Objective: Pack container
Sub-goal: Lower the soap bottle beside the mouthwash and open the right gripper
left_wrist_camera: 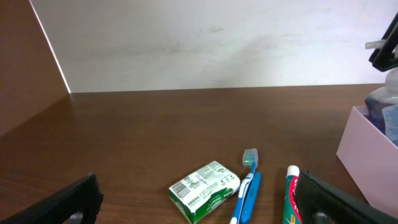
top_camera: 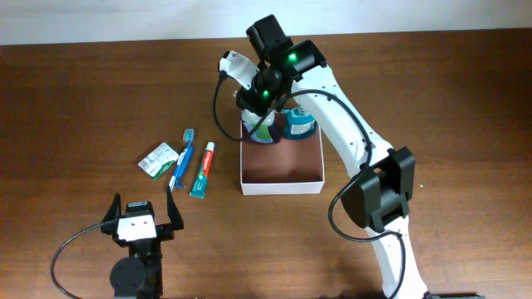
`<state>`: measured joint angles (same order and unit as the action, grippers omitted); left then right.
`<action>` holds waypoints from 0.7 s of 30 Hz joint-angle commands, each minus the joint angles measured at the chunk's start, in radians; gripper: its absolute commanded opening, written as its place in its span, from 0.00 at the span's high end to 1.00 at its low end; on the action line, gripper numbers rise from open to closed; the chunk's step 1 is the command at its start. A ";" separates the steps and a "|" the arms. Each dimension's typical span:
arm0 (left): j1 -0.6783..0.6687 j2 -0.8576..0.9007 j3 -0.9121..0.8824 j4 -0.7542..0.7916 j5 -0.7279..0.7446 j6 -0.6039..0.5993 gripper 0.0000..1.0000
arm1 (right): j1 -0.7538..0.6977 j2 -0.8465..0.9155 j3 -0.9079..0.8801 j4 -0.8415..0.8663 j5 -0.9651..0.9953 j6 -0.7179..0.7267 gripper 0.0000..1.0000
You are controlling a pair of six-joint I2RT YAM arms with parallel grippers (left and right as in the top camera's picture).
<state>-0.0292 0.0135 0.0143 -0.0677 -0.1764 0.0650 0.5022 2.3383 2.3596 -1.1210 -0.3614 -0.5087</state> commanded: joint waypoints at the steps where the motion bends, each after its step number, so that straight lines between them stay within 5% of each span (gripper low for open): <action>1: 0.006 -0.008 -0.005 0.000 0.000 0.019 0.01 | 0.007 -0.001 0.016 0.011 -0.027 -0.008 0.79; 4: 0.006 -0.008 -0.005 0.000 0.000 0.019 0.01 | 0.007 0.007 0.016 0.010 -0.027 -0.008 0.79; 7: 0.006 -0.008 -0.005 0.000 0.000 0.019 0.00 | 0.007 0.011 0.014 0.011 -0.027 -0.008 0.51; 9: 0.006 -0.008 -0.005 0.000 0.000 0.019 0.01 | 0.007 0.011 0.014 0.010 -0.027 -0.008 0.43; 21: 0.006 -0.008 -0.005 0.000 0.000 0.019 0.01 | 0.006 0.000 0.015 0.003 -0.028 -0.007 0.31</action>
<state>-0.0292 0.0135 0.0143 -0.0677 -0.1764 0.0650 0.5022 2.3405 2.3600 -1.1168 -0.3691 -0.5159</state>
